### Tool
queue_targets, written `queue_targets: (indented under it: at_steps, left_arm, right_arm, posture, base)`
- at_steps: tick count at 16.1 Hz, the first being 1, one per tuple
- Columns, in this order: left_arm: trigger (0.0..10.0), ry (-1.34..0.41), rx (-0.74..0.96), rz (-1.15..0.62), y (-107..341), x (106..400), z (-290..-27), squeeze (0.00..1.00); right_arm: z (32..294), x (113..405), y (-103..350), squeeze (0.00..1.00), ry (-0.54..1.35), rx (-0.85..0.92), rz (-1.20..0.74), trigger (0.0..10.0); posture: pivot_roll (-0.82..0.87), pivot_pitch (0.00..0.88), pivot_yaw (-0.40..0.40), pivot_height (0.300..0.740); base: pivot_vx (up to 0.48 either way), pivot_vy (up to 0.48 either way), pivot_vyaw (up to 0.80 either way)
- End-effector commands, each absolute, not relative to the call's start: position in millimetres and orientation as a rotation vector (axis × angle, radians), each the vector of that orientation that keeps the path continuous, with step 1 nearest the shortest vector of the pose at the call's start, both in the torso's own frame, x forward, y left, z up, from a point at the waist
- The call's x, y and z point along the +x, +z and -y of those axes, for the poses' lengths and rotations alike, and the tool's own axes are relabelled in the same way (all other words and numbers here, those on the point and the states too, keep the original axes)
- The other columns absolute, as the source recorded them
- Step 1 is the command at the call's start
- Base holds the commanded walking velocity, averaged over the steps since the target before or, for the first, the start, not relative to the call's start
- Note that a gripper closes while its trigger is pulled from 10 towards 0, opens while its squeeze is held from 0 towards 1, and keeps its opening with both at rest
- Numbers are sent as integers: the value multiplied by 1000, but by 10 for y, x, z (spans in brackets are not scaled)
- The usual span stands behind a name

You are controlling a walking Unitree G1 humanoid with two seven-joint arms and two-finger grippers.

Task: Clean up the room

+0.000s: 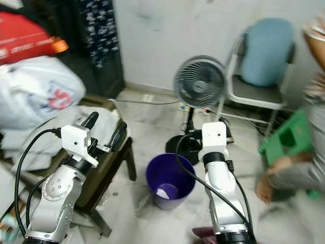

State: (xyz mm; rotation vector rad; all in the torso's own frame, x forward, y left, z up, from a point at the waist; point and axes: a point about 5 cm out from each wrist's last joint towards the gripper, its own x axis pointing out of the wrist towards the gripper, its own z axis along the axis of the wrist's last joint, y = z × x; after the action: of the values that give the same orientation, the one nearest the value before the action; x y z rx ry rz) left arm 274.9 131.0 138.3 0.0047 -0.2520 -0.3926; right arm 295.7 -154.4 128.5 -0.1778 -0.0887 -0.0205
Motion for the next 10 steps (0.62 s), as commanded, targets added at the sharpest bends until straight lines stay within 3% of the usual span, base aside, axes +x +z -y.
queue_targets:
  at_steps: [1, 10]
  left_arm:
    - [10000, -415, 8, 256, 1407, 2726, -1287, 0]
    - [10000, -439, 10, 233, 1378, 2689, -1243, 0]
  right_arm:
    - [1534, 2935, 1317, 0, -20, -177, 97, 10000]
    - [1509, 2920, 1316, 0, -1, -193, 87, 10000]
  posture:
    - [-82, 33, 1, 740]
    - [-86, 49, 2, 740]
  base:
    - [0, 0, 769]
    - [0, 0, 793]
